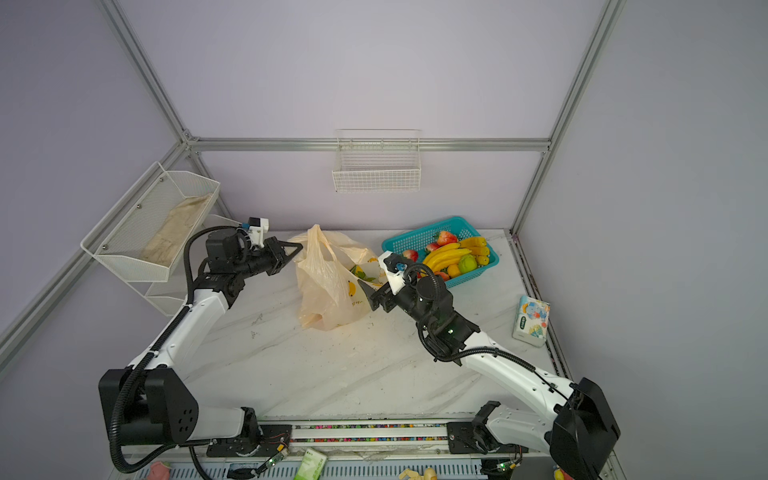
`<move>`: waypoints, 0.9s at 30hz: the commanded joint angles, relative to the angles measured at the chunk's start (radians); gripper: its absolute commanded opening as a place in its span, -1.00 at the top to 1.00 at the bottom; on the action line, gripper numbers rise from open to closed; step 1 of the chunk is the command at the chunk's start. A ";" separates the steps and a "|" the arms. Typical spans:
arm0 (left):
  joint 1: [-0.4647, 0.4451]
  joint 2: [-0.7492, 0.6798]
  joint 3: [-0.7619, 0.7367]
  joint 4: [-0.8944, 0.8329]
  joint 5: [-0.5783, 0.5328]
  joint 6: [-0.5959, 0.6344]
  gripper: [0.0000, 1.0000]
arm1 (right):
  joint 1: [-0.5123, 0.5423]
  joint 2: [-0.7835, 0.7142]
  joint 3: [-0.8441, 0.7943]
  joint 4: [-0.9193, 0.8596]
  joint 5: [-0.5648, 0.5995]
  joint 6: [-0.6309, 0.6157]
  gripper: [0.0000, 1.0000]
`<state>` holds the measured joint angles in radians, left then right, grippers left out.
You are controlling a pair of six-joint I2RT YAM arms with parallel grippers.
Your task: Place the fake fruits into the plastic bag and tie a complex knot
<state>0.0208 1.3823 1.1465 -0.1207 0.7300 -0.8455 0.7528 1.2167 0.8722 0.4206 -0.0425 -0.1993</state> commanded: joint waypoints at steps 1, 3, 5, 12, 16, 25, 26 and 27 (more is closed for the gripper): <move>0.004 -0.027 -0.038 0.042 0.009 0.009 1.00 | -0.003 0.101 0.088 0.054 0.082 -0.098 -0.95; 0.007 -0.026 -0.042 0.043 0.003 0.009 1.00 | -0.003 0.173 0.154 0.056 0.056 -0.100 -0.95; 0.003 -0.020 -0.035 0.043 0.022 -0.001 1.00 | -0.004 0.241 0.204 0.071 0.024 -0.104 -0.90; 0.002 -0.025 -0.033 0.033 0.002 0.016 0.94 | -0.004 0.329 0.286 0.060 0.006 0.029 0.37; 0.012 -0.056 -0.033 -0.001 -0.064 0.066 0.41 | -0.006 0.321 0.274 0.044 0.014 0.159 0.76; -0.005 -0.256 0.037 -0.128 -0.294 0.254 -0.17 | -0.031 0.285 0.302 -0.035 -0.047 0.360 1.00; -0.028 -0.271 0.055 -0.155 -0.334 0.288 -0.17 | -0.035 0.290 0.311 -0.043 -0.052 0.367 1.00; -0.062 -0.284 0.080 -0.186 -0.382 0.325 -0.18 | -0.040 0.296 0.320 -0.051 -0.052 0.376 1.00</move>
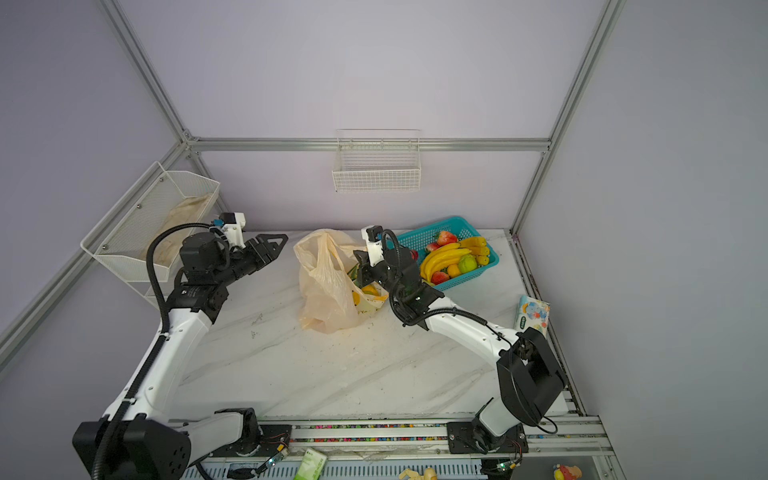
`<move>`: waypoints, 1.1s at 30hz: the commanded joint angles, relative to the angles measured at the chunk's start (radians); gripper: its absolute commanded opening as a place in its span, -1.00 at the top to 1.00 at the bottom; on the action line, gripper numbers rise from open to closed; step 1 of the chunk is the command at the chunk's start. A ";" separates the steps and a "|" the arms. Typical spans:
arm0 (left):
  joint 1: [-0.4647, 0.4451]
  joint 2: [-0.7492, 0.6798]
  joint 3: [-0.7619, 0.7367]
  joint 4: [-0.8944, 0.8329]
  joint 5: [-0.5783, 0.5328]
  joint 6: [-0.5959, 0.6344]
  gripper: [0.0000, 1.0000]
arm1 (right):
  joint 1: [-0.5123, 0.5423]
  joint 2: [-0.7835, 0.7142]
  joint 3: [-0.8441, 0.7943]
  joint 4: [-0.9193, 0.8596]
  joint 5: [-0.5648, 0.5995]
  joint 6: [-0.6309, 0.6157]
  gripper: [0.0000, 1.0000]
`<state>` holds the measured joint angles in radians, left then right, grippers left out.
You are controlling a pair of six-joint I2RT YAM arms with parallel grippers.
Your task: Place the fake fruits into the plastic bag and tie a complex knot
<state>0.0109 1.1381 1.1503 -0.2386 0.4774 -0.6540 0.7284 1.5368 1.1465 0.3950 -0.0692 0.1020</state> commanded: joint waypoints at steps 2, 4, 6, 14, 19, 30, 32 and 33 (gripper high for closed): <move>-0.138 -0.042 0.134 -0.140 -0.215 0.206 -0.18 | -0.025 -0.004 0.065 -0.042 -0.030 0.090 1.00; -0.243 -0.016 0.208 -0.220 -0.287 0.271 -0.15 | -0.040 0.020 0.084 -0.055 -0.061 0.109 1.00; -0.336 0.015 0.257 -0.277 -0.340 0.305 -0.13 | -0.052 0.038 0.095 -0.056 -0.096 0.132 1.00; -0.491 0.129 0.331 -0.358 -0.552 0.380 -0.13 | -0.094 0.046 0.093 -0.053 -0.157 0.177 1.00; -0.492 0.239 0.398 -0.367 -0.576 0.401 -0.18 | -0.098 0.054 0.093 -0.045 -0.161 0.179 1.00; -0.493 0.438 0.560 -0.434 -0.623 0.382 -0.19 | -0.104 0.057 0.085 -0.016 -0.147 0.183 1.00; -0.493 0.464 0.577 -0.444 -0.658 0.378 -0.15 | -0.106 0.059 0.090 -0.015 -0.144 0.177 1.00; -0.492 0.475 0.585 -0.448 -0.671 0.374 -0.13 | -0.107 0.060 0.089 -0.012 -0.140 0.177 1.00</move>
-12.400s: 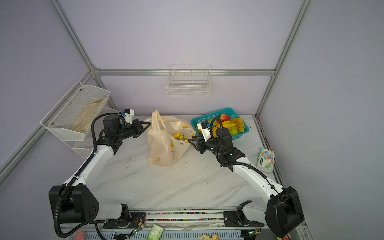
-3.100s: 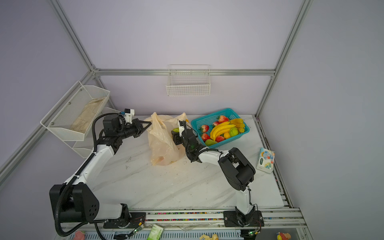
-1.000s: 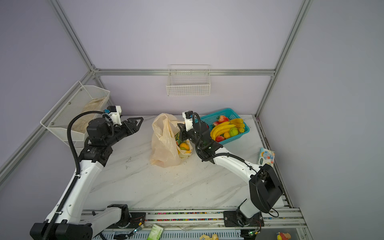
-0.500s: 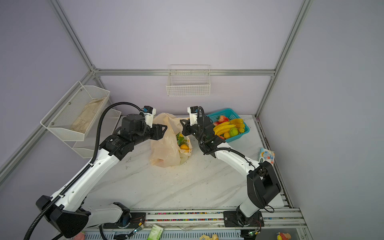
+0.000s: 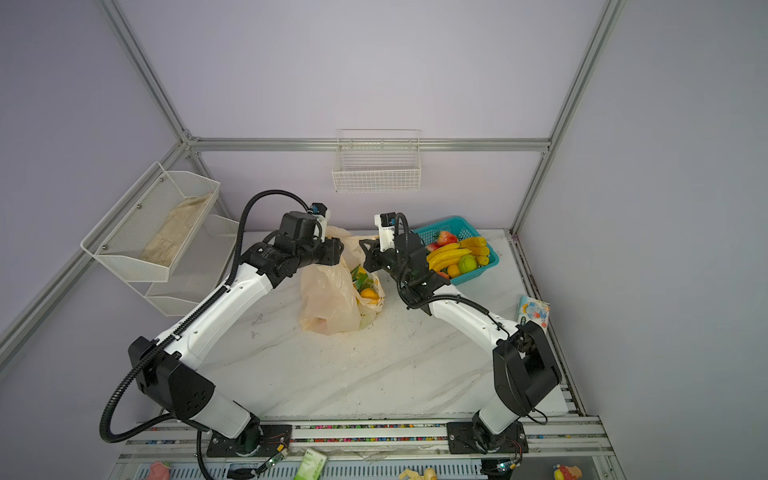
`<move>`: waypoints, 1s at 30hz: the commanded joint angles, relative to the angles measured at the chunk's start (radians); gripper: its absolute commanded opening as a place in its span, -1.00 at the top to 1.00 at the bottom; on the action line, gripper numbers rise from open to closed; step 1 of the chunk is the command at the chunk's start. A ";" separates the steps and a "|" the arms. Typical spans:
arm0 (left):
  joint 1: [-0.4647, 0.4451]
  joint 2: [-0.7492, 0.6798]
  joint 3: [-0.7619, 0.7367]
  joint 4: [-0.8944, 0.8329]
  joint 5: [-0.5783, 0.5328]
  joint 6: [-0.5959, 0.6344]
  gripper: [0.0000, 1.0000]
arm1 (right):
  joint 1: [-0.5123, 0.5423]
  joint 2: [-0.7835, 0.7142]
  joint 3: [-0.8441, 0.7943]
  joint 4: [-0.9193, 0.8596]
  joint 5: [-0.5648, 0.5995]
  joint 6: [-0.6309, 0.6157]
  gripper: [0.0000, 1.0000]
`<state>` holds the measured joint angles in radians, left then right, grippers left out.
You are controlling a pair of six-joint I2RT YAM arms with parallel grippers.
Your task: Place the fake fruits into the plastic bag and tie a complex knot
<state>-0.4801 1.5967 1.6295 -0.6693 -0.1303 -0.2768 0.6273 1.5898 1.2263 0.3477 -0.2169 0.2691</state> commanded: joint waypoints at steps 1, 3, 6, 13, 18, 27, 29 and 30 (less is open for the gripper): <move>-0.002 0.026 0.107 -0.016 -0.068 -0.009 -0.10 | -0.008 0.007 0.009 0.039 0.008 0.011 1.00; -0.002 0.039 0.110 -0.003 -0.061 -0.018 -0.02 | -0.010 0.009 0.013 0.043 0.005 0.016 1.00; -0.002 0.051 0.110 0.042 -0.030 -0.019 0.27 | -0.013 0.012 0.018 0.039 0.028 0.017 1.00; 0.029 -0.290 -0.228 0.427 0.015 -0.167 1.00 | -0.062 -0.091 0.018 0.037 0.047 0.037 1.00; 0.156 -0.488 -0.558 0.996 0.257 -0.423 1.00 | -0.063 -0.205 0.014 0.102 -0.057 0.052 1.00; 0.318 -0.409 -0.470 1.090 0.441 -0.505 1.00 | -0.058 -0.427 -0.038 0.064 -0.070 0.080 1.00; 0.332 -0.381 -0.462 1.098 0.466 -0.506 1.00 | -0.052 -0.452 -0.052 0.042 -0.081 0.088 1.00; 0.340 -0.367 -0.467 1.116 0.481 -0.517 1.00 | -0.048 -0.466 -0.058 0.031 -0.081 0.086 1.00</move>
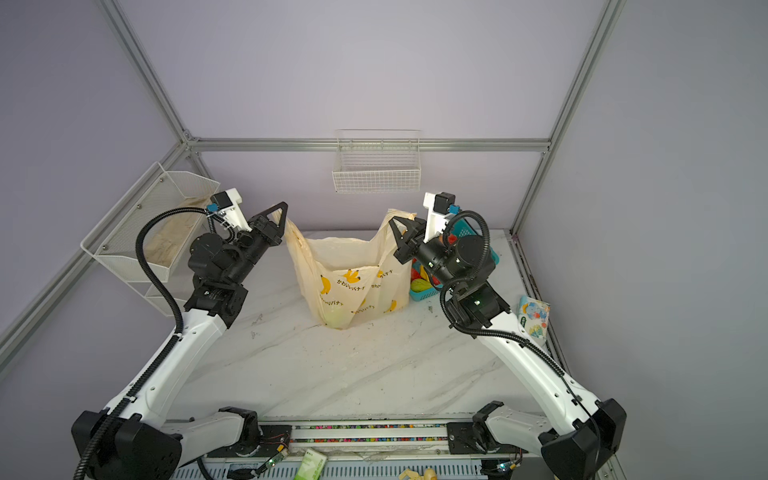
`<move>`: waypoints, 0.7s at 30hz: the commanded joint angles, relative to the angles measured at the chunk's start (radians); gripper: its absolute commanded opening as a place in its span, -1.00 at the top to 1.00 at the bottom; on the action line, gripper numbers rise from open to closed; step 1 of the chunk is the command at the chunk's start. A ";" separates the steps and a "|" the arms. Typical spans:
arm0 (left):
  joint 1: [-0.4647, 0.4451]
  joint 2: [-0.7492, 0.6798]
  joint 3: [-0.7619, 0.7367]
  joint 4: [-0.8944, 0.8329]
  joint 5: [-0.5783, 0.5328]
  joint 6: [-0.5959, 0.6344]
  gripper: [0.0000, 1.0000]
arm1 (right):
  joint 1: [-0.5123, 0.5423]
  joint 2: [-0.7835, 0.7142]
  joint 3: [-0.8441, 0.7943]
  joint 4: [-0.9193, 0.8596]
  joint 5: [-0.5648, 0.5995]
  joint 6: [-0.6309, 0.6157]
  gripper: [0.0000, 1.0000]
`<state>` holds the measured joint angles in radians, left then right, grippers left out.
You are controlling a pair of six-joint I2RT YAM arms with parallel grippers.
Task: Place the fake fruits into the plastic bag and tie a complex knot
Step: 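Lift the bag handles with both grippers and bring them toward each other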
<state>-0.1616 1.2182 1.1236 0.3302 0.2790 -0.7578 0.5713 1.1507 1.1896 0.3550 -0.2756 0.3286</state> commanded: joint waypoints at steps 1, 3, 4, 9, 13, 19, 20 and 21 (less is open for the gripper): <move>0.030 0.024 0.033 0.141 0.086 -0.054 1.00 | 0.011 -0.040 -0.026 0.010 -0.018 0.024 1.00; 0.041 0.052 0.022 0.182 0.112 -0.085 1.00 | 0.013 -0.057 -0.033 -0.030 0.002 0.011 1.00; 0.043 0.066 0.023 0.191 0.128 -0.098 1.00 | 0.014 -0.066 -0.038 -0.049 0.022 0.001 1.00; 0.043 0.130 0.018 0.265 0.247 -0.136 1.00 | 0.013 -0.086 -0.078 -0.148 0.174 -0.054 1.00; 0.042 0.159 0.002 0.289 0.312 -0.153 1.00 | 0.013 -0.104 -0.142 -0.155 0.256 -0.051 1.00; 0.042 0.179 0.045 0.181 0.341 -0.081 0.93 | 0.014 -0.093 -0.184 -0.152 0.303 -0.059 1.00; 0.041 0.173 0.058 0.135 0.333 -0.049 0.88 | 0.013 -0.090 -0.185 -0.155 0.310 -0.060 1.00; 0.042 0.162 0.067 0.084 0.321 -0.013 0.78 | 0.014 -0.087 -0.184 -0.158 0.314 -0.059 1.00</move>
<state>-0.1253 1.4006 1.1240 0.4843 0.5854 -0.8539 0.5831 1.0710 1.0096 0.1864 -0.0128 0.2798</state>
